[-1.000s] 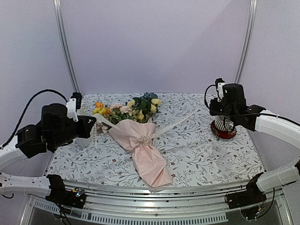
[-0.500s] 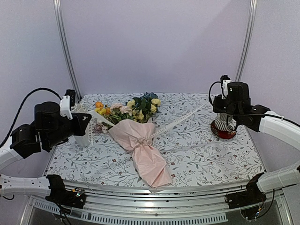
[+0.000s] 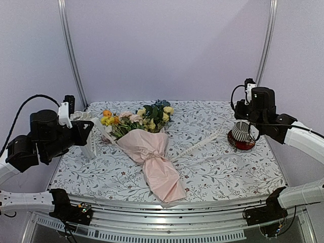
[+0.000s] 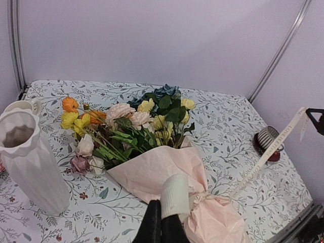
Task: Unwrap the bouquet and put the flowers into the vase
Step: Untie the ribbon from the tied bouquet, then place the half-tied ribbon at the center of the board.
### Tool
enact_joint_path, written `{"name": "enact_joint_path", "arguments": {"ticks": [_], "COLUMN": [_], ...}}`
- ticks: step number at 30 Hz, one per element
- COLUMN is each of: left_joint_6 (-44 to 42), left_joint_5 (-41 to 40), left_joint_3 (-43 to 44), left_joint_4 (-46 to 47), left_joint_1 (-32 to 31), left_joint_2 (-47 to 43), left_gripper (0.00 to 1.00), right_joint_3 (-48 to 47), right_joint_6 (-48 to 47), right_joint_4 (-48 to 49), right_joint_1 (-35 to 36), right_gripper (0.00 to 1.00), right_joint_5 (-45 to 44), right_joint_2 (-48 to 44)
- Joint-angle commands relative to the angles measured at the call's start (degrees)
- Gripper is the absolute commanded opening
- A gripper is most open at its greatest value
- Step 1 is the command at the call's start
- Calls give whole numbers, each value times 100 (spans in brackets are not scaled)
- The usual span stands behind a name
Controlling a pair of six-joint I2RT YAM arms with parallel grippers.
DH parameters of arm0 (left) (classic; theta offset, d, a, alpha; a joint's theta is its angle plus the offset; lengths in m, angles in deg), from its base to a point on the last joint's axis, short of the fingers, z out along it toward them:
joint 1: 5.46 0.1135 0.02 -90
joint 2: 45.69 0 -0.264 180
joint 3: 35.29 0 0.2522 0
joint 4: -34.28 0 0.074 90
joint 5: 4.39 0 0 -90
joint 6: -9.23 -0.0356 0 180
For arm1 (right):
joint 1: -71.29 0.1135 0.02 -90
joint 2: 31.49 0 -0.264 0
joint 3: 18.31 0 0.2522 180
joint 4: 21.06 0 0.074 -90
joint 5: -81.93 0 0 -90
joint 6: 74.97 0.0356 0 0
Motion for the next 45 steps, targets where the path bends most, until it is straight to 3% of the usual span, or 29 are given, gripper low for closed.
{"name": "enact_joint_path", "arguments": {"ticks": [1, 21, 23, 24, 26, 29, 32, 34, 37, 39, 45], "left_joint_6": [-64, -85, -54, -40, -9, 54, 129, 181, 296, 453, 612], "left_joint_5": [-98, -171, -191, -197, -224, -265, -327, -386, -485, -684, -887], "left_joint_3": [140, 194, 194, 194, 194, 203, 203, 195, 218, 262, 216], "left_joint_4": [-49, -35, -48, -56, -78, -116, -176, -221, -313, -453, -529], "left_joint_1": [74, 74, 75, 74, 74, 77, 78, 77, 77, 83, 83], "left_joint_2": [-88, -61, -62, -70, -75, -112, -153, -171, -193, -227, -567], "left_gripper": [0, 0, 12, 20, 41, 67, 83, 88, 91, 92, 95], "right_joint_3": [131, 190, 189, 192, 206, 239, 272, 282, 303, 314, 346], "right_joint_6": [99, 133, 137, 141, 154, 159, 146, 145, 154, 169, 207], "right_joint_4": [148, 170, 161, 158, 153, 165, 166, 166, 161, 159, 151], "right_joint_1": [-51, -71, -71, -70, -67, -69, -71, -70, -69, -71, -64], "right_gripper": [2, 3, 5, 12, 38, 47, 49, 54, 86, 100, 99], "right_joint_5": [-188, -250, -242, -246, -210, -150, -104, -61, -45, -67, -118], "right_joint_2": [-165, -80, -62, -52, -49, -60, -70, -87, -118, -138, -190]}}
